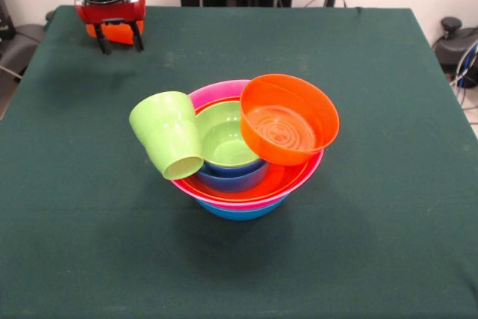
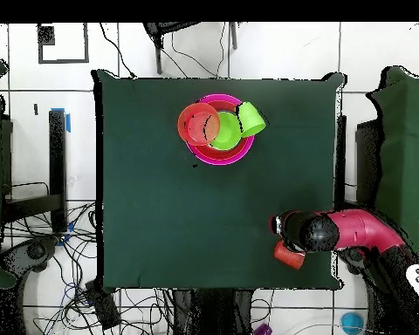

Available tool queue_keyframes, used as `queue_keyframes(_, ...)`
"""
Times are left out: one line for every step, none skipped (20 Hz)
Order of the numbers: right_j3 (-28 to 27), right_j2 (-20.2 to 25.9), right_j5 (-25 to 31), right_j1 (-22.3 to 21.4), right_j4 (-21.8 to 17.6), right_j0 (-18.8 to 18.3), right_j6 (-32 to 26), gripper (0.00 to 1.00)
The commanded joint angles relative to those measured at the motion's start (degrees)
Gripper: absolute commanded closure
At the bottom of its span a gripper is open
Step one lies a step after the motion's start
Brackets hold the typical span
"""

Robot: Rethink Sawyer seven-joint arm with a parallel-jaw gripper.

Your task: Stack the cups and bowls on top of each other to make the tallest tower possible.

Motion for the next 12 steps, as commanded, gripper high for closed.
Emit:
queue_keyframes(1.24,1.98,5.27,-0.35,0.31,0.73,-20.17,0.0)
queue_keyframes(1.93,2.28,5.7,-1.51,1.09,0.54,-19.92,0.0)
queue_keyframes(2.62,2.58,6.13,-2.68,1.88,0.36,-19.67,0.0)
queue_keyframes(2.76,2.87,6.88,-3.71,2.67,0.61,-19.43,0.0)
queue_keyframes(3.08,3.07,7.12,-4.34,3.1,0.51,-19.31,0.0)
queue_keyframes(2.74,3.25,7.53,-4.6,3.8,0.68,-18.81,0.0)
queue_keyframes(2.57,3.35,7.75,-4.78,4.29,0.82,-18.34,0.0)
queue_keyframes(3.75,3.8,7.9,-6.39,5.39,0.42,-17.73,0.0)
queue_keyframes(4.46,4.26,8.25,-7.45,6.2,0.23,-17.78,0.0)
queue_keyframes(6.28,5.18,8.86,-9.91,7.98,-0.46,-17.59,0.0)
queue_keyframes(7.28,5.78,9.2,-11.52,8.99,-0.77,-17.45,0.0)
queue_keyframes(9.22,7.0,9.52,-14.35,10.91,-1.59,-17.05,0.0)
